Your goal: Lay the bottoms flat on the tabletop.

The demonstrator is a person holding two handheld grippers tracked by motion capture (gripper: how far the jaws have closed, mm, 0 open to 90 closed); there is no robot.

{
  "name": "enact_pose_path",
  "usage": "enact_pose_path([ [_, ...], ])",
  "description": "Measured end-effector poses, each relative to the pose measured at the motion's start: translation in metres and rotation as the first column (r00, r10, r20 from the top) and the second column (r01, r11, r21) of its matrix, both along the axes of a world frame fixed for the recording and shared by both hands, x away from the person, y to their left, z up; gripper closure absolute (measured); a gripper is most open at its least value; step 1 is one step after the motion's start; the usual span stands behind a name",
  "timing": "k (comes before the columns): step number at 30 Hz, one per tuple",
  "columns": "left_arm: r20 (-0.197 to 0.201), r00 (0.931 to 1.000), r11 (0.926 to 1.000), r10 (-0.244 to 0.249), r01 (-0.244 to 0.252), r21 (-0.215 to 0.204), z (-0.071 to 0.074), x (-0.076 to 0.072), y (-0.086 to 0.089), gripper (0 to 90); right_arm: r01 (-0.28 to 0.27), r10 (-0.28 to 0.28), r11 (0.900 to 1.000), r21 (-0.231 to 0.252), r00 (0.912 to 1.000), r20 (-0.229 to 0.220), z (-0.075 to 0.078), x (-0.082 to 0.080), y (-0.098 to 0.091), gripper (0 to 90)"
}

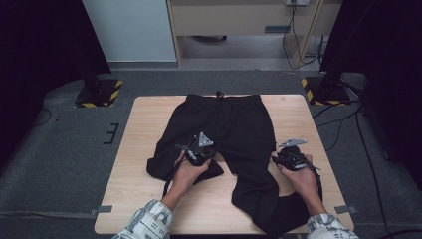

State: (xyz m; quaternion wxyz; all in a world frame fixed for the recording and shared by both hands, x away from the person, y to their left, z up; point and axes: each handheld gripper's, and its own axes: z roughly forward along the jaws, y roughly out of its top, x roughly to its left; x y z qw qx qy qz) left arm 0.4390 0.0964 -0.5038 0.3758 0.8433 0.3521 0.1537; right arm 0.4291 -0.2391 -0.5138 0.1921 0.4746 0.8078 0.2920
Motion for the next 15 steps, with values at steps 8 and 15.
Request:
enact_pose_path([
  [8, 0.004, 1.0000, 1.0000, -0.006, 0.006, 0.000, 0.000, -0.002, -0.004, 85.6, 0.019, -0.019, 0.9998, -0.004, 0.9998, -0.010, -0.005, 0.014, 0.011, 71.1],
  [15, -0.001, 0.9999, 0.9999, -0.013, 0.013, 0.006, -0.002, -0.004, -0.007, 86.4, -0.025, 0.014, 0.9920, 0.123, 0.9962, 0.086, 0.005, 0.016, 0.044, 59.7],
])
